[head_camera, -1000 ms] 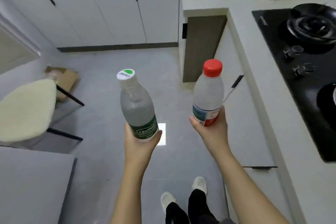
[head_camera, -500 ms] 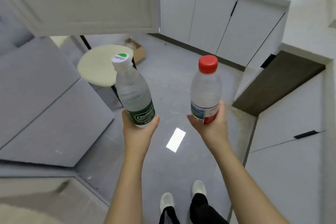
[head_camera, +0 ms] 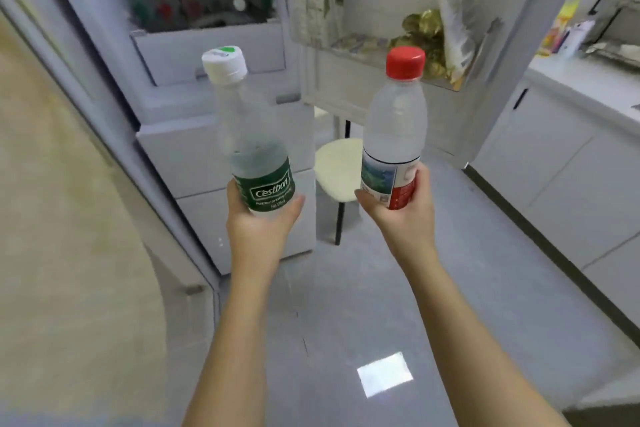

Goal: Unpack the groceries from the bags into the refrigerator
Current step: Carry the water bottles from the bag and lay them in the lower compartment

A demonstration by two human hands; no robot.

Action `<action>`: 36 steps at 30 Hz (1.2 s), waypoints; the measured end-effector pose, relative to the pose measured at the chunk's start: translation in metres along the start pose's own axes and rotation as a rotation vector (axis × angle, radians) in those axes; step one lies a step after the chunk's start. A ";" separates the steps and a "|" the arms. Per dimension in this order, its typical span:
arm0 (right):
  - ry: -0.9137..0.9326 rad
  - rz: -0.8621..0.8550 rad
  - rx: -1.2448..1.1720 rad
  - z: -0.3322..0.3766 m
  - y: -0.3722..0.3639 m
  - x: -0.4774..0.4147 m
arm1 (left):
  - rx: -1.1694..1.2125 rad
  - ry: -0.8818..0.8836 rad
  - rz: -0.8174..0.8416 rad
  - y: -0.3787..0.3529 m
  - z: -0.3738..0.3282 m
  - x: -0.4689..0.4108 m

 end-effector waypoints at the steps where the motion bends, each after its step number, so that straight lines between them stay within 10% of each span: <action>1: 0.026 0.023 -0.025 0.007 -0.006 -0.006 | 0.016 -0.026 -0.052 0.009 -0.007 0.002; 11: 0.177 0.177 -0.245 0.079 -0.053 -0.029 | 0.181 -0.197 -0.358 0.082 -0.065 0.035; 36: 0.369 0.185 -0.380 0.158 -0.104 -0.054 | 0.035 -0.352 -0.321 0.132 -0.149 0.017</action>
Point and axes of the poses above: each hand's wrist, its own x-axis away from the middle knuckle, its own y-axis out of the back of the hand, z = x × y, the point moved 4 cm from there along -x, towards the middle knuckle, and after that the axes turned 15 degrees about y, right-handed, at the moved point
